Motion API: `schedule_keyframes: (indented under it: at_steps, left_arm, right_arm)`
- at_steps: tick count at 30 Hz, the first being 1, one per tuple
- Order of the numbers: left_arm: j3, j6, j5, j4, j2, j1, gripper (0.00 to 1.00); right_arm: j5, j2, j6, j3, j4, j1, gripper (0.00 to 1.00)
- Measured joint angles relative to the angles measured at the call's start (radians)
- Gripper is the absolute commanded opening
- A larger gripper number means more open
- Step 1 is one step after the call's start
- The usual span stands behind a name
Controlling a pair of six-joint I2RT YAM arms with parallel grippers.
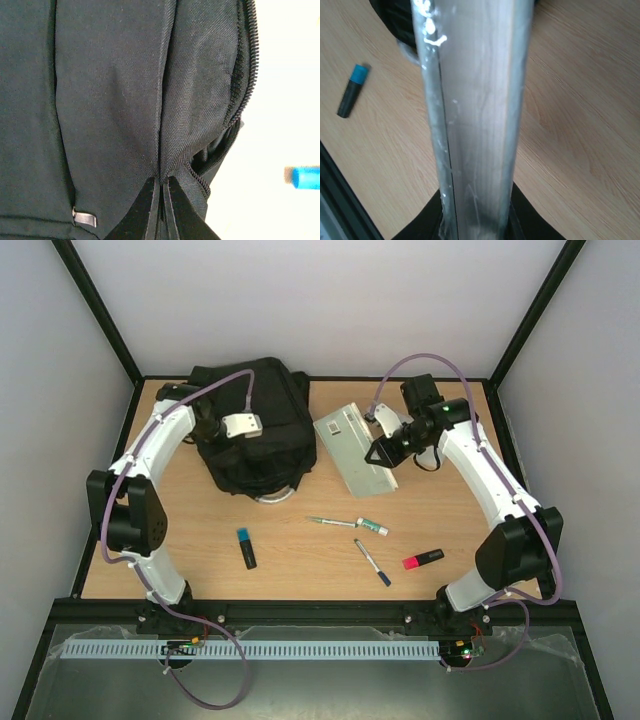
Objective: Pack the student bag
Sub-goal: Place the book in the student bag.
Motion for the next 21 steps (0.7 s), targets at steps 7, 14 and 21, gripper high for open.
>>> schedule_keyframes:
  at_steps: [7, 14, 21]
  left_arm:
    - [0.071, -0.163, 0.107, 0.012, 0.0, -0.025, 0.02]
    - [0.103, -0.263, 0.158, 0.028, 0.006, -0.026, 0.02]
    - [0.103, -0.333, 0.185, 0.064, 0.018, -0.031, 0.02]
  right_arm:
    - [-0.122, 0.001, 0.101, 0.043, 0.002, 0.0, 0.01]
    - [-0.306, 0.024, 0.228, 0.029, 0.018, 0.0, 0.01]
    - [-0.449, 0.069, 0.342, -0.098, 0.082, 0.0, 0.01]
